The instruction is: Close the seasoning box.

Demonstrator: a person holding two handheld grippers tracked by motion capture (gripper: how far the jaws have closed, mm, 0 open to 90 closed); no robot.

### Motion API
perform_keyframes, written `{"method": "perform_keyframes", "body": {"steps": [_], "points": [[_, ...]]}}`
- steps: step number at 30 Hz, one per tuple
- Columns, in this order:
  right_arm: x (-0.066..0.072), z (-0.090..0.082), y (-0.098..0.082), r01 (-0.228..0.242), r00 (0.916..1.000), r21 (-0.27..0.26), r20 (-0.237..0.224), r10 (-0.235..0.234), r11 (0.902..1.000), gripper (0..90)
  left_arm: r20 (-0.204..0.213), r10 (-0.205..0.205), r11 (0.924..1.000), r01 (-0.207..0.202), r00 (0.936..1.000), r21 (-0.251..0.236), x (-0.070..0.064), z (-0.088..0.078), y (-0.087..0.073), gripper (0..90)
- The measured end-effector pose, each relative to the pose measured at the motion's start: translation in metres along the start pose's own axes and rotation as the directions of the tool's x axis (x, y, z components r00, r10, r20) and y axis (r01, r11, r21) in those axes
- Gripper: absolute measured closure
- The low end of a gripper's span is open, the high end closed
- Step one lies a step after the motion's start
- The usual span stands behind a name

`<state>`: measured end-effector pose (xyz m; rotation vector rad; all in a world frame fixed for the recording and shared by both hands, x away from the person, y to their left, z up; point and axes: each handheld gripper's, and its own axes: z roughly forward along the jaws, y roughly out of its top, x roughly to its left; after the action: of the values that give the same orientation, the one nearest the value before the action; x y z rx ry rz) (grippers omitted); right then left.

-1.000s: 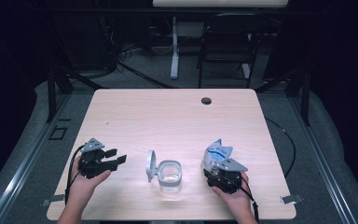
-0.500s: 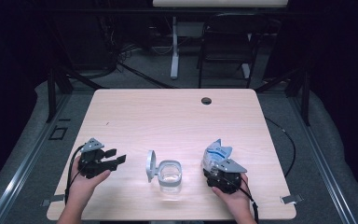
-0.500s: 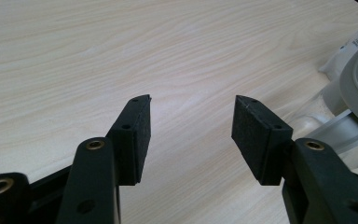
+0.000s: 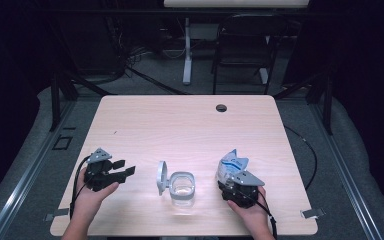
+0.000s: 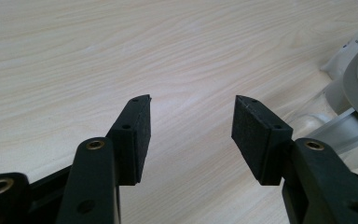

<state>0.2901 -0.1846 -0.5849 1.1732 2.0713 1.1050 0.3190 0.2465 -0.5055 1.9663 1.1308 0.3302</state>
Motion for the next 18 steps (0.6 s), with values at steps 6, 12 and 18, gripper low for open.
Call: {"method": "perform_keyframes", "body": {"steps": [6, 12, 18], "points": [[-0.0004, 0.0000, 0.0002, 0.005, 0.9999, -0.003, -0.009, -0.005, 1.0000, 41.1, 0.000, -0.003, 1.0000, 0.003, 1.0000, 0.003, 0.0009, -0.0001, -0.0004, 47.9], [-0.0002, -0.0010, 0.0009, 0.031, 0.9995, 0.007, -0.008, -0.031, 0.9995, 41.5, -0.004, -0.006, 1.0000, 0.006, 1.0000, -0.002, 0.0017, -0.0003, -0.0006, 47.9], [-0.0013, -0.0014, 0.0025, 0.033, 0.9993, 0.019, -0.016, -0.033, 0.9993, 41.7, -0.006, -0.010, 0.9999, 0.010, 0.9999, -0.008, 0.0030, -0.0009, -0.0009, 47.9]]}}
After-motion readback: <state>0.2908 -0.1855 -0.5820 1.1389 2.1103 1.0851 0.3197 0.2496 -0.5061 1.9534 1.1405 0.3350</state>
